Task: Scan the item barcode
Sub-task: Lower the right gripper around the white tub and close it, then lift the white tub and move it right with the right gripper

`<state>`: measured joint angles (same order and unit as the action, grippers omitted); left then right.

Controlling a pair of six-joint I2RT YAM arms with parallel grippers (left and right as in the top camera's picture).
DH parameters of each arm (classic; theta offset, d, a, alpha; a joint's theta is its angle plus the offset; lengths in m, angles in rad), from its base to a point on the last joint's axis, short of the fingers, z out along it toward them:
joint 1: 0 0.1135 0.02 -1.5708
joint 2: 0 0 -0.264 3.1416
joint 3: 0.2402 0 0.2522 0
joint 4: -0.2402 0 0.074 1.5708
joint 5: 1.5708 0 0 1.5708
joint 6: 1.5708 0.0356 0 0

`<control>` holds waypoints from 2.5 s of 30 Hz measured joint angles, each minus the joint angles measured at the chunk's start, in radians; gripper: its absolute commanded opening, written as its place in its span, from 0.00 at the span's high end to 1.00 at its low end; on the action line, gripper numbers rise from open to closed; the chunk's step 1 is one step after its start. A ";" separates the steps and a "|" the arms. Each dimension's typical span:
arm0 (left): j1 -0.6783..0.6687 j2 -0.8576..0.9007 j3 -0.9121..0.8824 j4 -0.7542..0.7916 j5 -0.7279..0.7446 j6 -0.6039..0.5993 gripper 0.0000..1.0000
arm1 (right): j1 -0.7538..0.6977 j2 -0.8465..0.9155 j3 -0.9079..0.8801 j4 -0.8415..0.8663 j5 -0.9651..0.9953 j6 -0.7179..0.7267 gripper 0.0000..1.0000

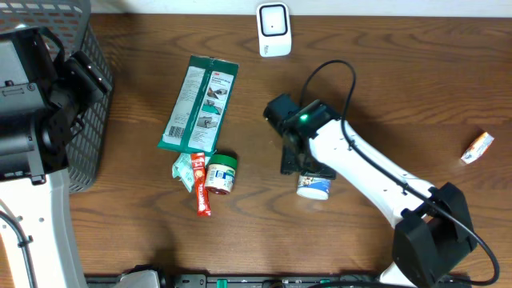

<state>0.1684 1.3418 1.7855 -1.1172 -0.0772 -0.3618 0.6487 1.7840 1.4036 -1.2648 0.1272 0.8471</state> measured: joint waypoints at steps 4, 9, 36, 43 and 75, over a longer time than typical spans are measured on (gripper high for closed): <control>0.000 0.000 0.000 0.000 0.000 0.000 0.19 | -0.091 0.000 -0.014 -0.010 -0.018 -0.023 0.25; 0.000 0.000 0.000 0.000 0.000 0.000 0.19 | -0.221 -0.008 -0.107 0.046 -0.169 -0.189 0.20; 0.000 0.000 0.000 0.000 0.000 0.000 0.19 | -0.264 -0.297 -0.484 0.496 -0.480 -0.471 0.26; 0.000 0.000 0.000 0.000 0.000 0.000 0.19 | -0.216 -0.297 -0.530 0.599 -0.489 -0.461 0.28; 0.000 0.000 0.000 0.000 0.000 0.000 0.19 | -0.005 -0.233 -0.543 0.698 -0.327 -0.301 0.25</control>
<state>0.1684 1.3418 1.7855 -1.1168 -0.0772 -0.3618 0.6434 1.5505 0.8608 -0.5667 -0.2001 0.5465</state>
